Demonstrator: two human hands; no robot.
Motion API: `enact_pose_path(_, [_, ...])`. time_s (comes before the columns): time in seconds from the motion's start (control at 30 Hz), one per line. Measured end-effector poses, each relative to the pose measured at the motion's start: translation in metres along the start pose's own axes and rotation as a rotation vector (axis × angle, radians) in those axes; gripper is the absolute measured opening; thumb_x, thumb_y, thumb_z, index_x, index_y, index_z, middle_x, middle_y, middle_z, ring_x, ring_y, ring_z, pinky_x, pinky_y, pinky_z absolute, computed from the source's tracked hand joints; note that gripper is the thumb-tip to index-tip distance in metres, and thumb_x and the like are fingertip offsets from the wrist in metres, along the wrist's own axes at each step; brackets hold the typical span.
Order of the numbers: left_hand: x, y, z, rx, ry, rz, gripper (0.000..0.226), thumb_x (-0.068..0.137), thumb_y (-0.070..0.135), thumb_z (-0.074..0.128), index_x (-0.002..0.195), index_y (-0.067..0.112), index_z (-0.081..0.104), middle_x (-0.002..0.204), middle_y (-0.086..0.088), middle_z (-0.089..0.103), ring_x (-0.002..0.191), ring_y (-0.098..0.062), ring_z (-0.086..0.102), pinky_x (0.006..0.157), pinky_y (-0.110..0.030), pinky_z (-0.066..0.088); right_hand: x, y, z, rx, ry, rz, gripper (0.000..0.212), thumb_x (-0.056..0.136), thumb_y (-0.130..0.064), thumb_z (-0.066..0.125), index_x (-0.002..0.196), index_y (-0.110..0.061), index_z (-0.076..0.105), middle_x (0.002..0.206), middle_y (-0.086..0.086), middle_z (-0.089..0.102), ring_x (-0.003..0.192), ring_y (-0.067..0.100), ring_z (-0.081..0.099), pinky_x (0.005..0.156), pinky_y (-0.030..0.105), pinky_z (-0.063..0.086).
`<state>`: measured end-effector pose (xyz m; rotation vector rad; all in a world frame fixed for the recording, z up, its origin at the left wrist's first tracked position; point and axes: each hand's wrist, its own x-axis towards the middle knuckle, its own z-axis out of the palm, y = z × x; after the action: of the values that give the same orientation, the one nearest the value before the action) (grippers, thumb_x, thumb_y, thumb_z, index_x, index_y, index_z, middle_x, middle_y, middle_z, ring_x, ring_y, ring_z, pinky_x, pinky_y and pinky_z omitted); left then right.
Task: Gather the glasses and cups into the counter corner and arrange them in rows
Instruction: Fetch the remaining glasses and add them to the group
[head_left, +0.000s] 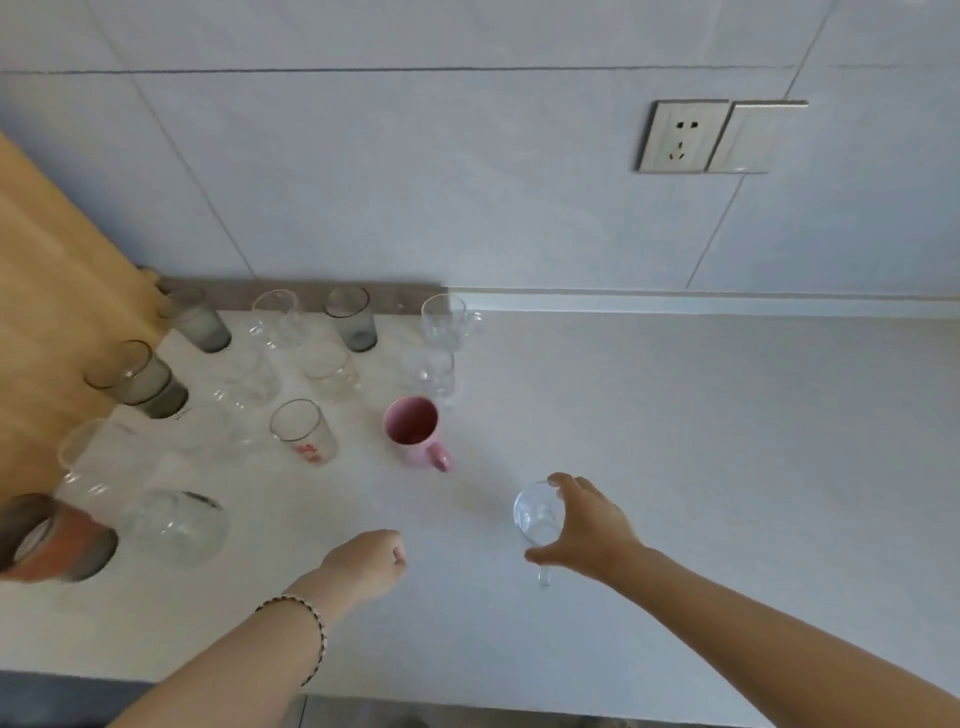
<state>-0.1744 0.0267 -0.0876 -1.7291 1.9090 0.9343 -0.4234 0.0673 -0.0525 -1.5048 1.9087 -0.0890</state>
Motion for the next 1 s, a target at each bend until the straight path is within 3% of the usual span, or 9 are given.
enact_pose_path(0.3, [-0.046,-0.172,-0.019,-0.066,0.004,-0.059,0.011,0.097,0.025,0.037,0.092,0.022,0.047,0.107,0.001,0.056,0.109,-0.020,0.057,0.091,-0.030,0.046,0.008,-0.174,0.116,0.021,-0.003,-0.019,0.088,0.065,-0.043,0.078,0.138,-0.022,0.032,0.134,-0.002,0.049,0.120,0.019,0.052,0.095,0.031,0.047])
enact_pose_path(0.5, [-0.054,-0.221,-0.017,-0.127,0.041,-0.098,0.012,0.096,0.024,0.037,0.092,0.021,0.047,0.100,0.002,0.053,0.097,-0.019,0.054,0.081,-0.026,0.040,0.037,-0.247,0.159,0.019,0.013,-0.029,0.087,0.069,-0.040,0.077,0.138,-0.018,0.030,0.134,0.002,0.046,0.124,0.022,0.047,0.095,0.033,0.045])
enact_pose_path(0.7, [-0.056,-0.235,-0.011,-0.146,0.025,-0.084,0.012,0.095,0.022,0.036,0.089,0.022,0.046,0.092,0.003,0.051,0.087,-0.018,0.049,0.077,-0.025,0.039,0.046,-0.266,0.174,0.050,0.037,0.007,0.085,0.070,-0.038,0.077,0.138,-0.015,0.031,0.131,0.004,0.046,0.124,0.022,0.046,0.095,0.034,0.044])
enact_pose_path(0.8, [-0.053,-0.229,-0.013,-0.135,0.019,-0.056,0.019,0.095,0.021,0.036,0.077,0.026,0.042,0.082,0.007,0.046,0.084,-0.018,0.047,0.075,-0.026,0.038,0.043,-0.257,0.175,0.056,0.038,0.034,0.088,0.071,-0.038,0.077,0.139,-0.014,0.028,0.135,0.004,0.043,0.126,0.022,0.044,0.097,0.034,0.044])
enact_pose_path(0.9, [-0.048,-0.214,-0.016,-0.109,0.018,-0.022,0.027,0.095,0.023,0.037,0.069,0.031,0.037,0.087,0.006,0.048,0.087,-0.017,0.049,0.081,-0.028,0.043,0.041,-0.247,0.172,0.087,0.018,0.041,0.099,0.072,-0.040,0.077,0.146,-0.013,0.017,0.143,0.005,0.037,0.132,0.023,0.039,0.102,0.036,0.042])
enact_pose_path(1.0, [-0.042,-0.192,-0.018,-0.070,0.012,0.022,0.018,0.094,0.024,0.037,0.077,0.028,0.043,0.089,0.007,0.048,0.087,-0.016,0.049,0.076,-0.025,0.039,0.038,-0.236,0.164,0.119,-0.055,0.018,0.108,0.073,-0.037,0.077,0.150,-0.013,0.004,0.149,0.007,0.029,0.137,0.024,0.036,0.106,0.037,0.038])
